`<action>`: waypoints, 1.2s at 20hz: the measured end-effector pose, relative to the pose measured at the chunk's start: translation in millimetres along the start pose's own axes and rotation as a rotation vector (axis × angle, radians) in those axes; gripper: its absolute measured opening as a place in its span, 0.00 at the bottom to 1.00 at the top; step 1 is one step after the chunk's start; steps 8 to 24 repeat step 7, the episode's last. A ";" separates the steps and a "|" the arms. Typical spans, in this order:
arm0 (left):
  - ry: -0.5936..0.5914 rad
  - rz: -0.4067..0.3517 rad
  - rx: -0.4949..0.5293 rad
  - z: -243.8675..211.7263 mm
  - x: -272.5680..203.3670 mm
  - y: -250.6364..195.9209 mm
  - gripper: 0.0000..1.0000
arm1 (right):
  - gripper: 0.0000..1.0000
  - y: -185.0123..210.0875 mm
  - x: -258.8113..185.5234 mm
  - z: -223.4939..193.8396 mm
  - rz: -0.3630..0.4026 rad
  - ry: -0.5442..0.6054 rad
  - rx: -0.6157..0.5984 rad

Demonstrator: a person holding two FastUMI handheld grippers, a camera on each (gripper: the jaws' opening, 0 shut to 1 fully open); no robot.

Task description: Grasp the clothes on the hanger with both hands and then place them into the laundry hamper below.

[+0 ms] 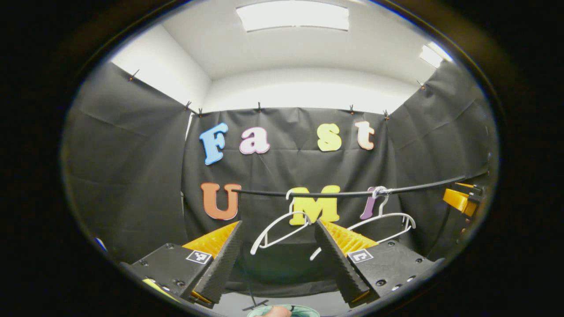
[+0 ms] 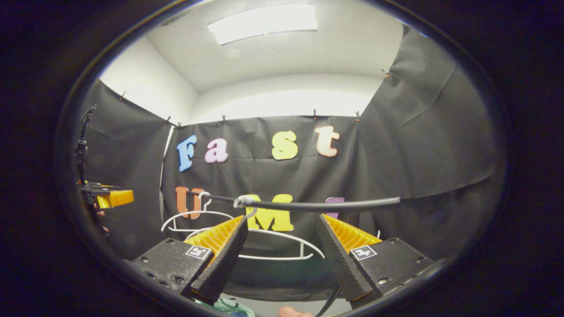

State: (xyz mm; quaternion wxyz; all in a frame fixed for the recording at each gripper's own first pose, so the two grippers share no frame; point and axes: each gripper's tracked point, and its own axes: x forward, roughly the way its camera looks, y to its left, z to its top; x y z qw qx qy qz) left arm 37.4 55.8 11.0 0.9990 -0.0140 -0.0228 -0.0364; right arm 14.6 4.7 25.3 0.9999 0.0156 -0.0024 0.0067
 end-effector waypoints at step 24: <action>-0.039 0.017 -0.013 0.1 -19.4 -0.7 1.00 | 0.99 23.3 3.5 9.5 0.058 -0.058 -0.019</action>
